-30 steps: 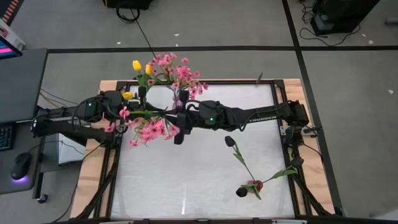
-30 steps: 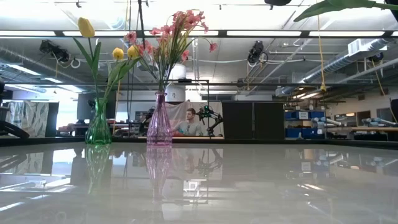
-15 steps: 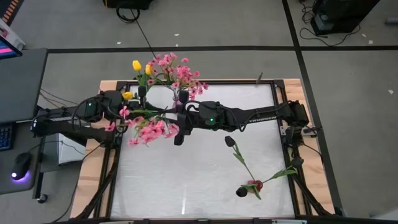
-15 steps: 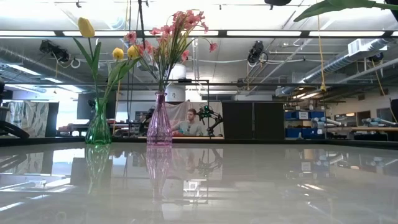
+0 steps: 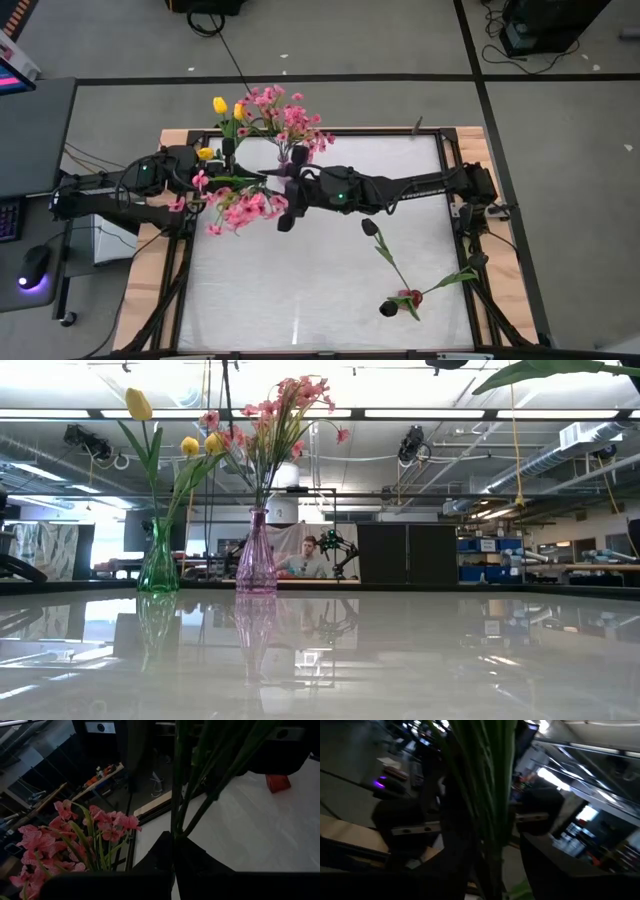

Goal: Sort flowers into vase by color
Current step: Put the pink flowers into the purple vase

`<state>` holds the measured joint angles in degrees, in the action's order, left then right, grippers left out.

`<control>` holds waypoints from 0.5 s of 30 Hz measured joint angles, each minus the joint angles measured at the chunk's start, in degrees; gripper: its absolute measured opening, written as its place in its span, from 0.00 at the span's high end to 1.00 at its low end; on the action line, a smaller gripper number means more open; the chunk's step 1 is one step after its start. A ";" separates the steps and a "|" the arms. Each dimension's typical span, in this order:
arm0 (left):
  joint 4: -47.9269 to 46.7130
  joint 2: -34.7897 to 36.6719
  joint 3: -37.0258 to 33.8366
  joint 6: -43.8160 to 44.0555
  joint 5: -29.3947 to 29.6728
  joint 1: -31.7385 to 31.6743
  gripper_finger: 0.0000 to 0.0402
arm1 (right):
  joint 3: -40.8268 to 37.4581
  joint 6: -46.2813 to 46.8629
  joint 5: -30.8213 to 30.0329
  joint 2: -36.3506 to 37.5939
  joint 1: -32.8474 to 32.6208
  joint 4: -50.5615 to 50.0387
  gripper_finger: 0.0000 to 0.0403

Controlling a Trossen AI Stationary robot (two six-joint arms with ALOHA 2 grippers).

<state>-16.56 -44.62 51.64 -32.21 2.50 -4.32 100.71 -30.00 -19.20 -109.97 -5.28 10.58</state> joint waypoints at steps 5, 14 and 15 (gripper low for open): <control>0.00 0.00 0.00 -0.17 -0.04 0.00 0.98 | -0.02 0.36 -2.63 0.39 -1.08 -0.40 0.51; -0.02 0.02 0.00 -0.13 -0.15 0.00 0.98 | -0.02 4.64 -6.10 3.63 -2.01 -7.35 0.45; -0.02 0.02 0.00 -0.15 -0.15 0.00 0.98 | -0.02 5.33 -6.41 4.15 -2.09 -8.96 0.44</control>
<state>-16.58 -44.60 51.64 -32.36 2.35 -4.32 100.68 -24.67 -25.61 -105.83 -7.37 1.61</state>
